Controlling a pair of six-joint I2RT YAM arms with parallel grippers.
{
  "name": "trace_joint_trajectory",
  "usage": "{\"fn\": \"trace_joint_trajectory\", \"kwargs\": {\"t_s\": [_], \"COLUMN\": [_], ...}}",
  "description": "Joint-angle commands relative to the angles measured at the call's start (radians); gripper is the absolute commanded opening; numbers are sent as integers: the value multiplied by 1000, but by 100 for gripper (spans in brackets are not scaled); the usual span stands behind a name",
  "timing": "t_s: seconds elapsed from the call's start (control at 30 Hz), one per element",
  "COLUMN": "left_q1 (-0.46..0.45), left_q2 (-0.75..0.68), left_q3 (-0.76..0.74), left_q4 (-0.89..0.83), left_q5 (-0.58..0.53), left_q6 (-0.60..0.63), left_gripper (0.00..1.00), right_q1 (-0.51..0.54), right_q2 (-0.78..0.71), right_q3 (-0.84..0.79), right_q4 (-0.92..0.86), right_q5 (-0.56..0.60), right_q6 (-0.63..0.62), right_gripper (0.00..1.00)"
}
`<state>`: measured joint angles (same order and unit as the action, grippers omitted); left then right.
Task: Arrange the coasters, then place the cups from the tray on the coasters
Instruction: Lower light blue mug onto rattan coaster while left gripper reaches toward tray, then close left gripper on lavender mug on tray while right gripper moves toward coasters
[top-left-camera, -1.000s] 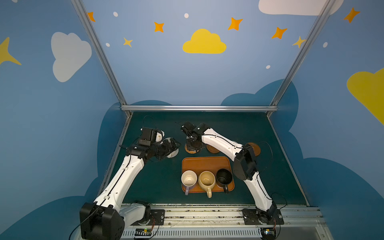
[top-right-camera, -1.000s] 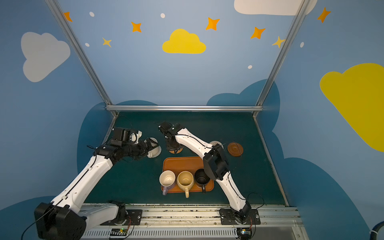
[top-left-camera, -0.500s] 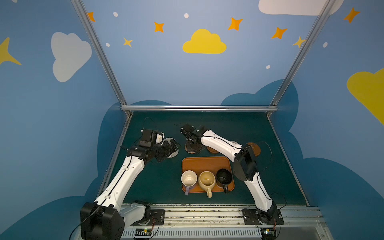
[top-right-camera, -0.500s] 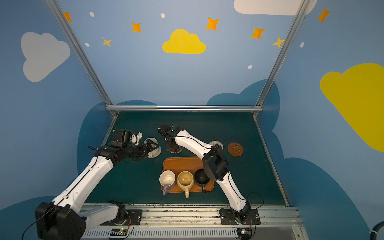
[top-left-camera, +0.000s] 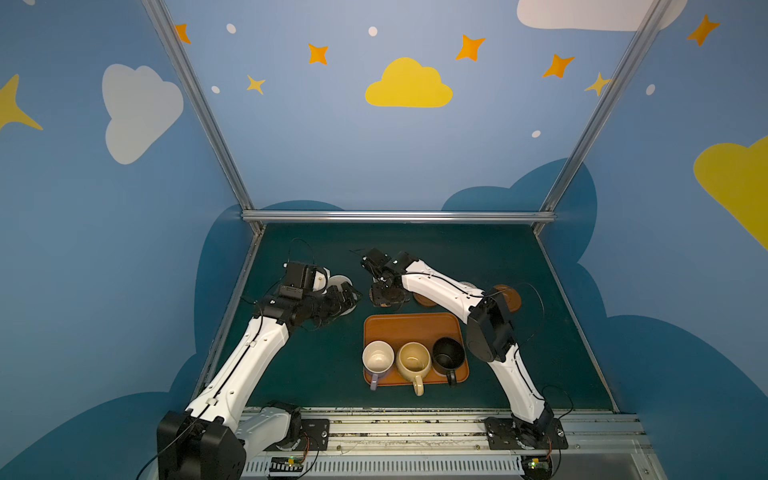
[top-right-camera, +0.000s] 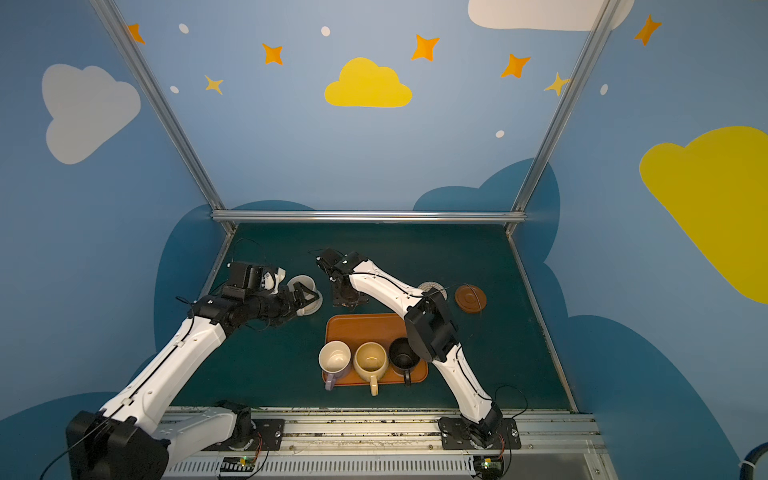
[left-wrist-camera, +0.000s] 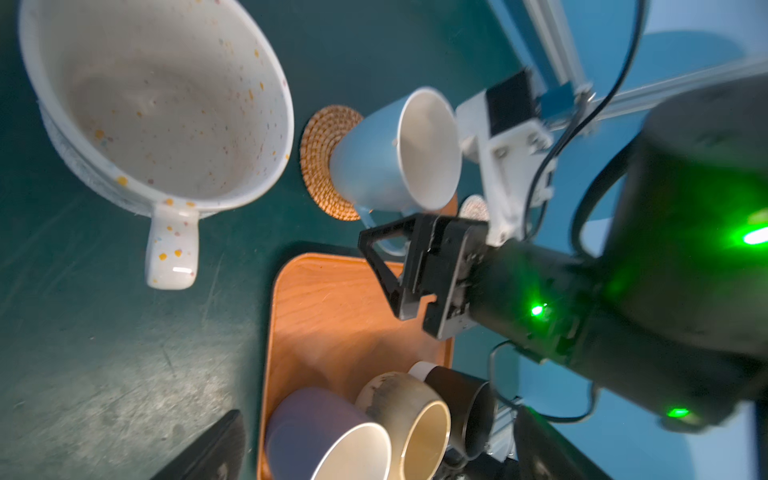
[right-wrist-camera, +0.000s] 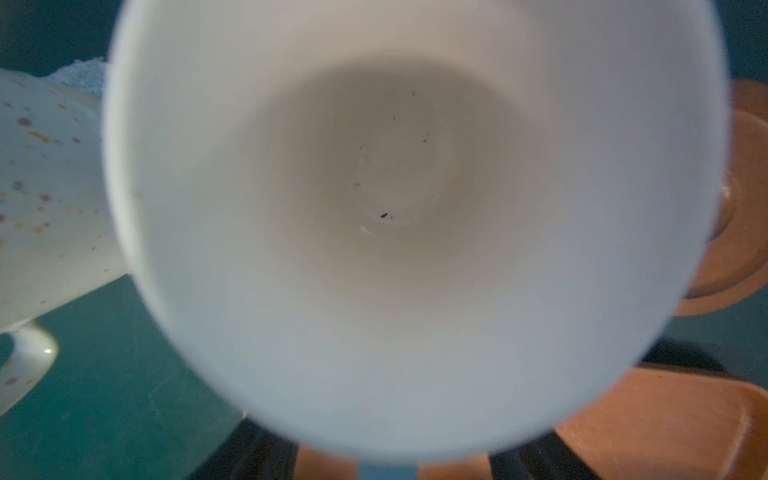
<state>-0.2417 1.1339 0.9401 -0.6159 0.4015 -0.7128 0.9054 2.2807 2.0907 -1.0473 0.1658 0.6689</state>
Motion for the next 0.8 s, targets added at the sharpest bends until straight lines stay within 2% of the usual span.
{"fn": "trace_joint_trajectory", "kwargs": {"t_s": [0.0, 0.17, 0.3, 0.57, 0.77], "left_q1": [-79, -220, -319, -484, -611], "left_q2": [-23, -42, -62, -15, 27], "left_q3": [-13, -58, -84, -88, -81], "left_q4": [-87, -107, -126, -190, -252], "left_q5": [-81, -161, -286, -431, -533], "left_q6": [57, 66, 98, 133, 169], "left_gripper": [100, 99, 99, 99, 99], "right_q1": [7, -2, -14, -61, -108], "right_q2": [-113, -220, -322, -541, -686], "right_q3": [-25, -73, -167, -406, -559], "right_q4": [-1, -2, 25, 79, 86], "right_q5": [-21, -31, -29, -192, -194], "right_q6": [-6, -26, -39, -145, -200], "right_gripper": [83, 86, 86, 87, 87]}}
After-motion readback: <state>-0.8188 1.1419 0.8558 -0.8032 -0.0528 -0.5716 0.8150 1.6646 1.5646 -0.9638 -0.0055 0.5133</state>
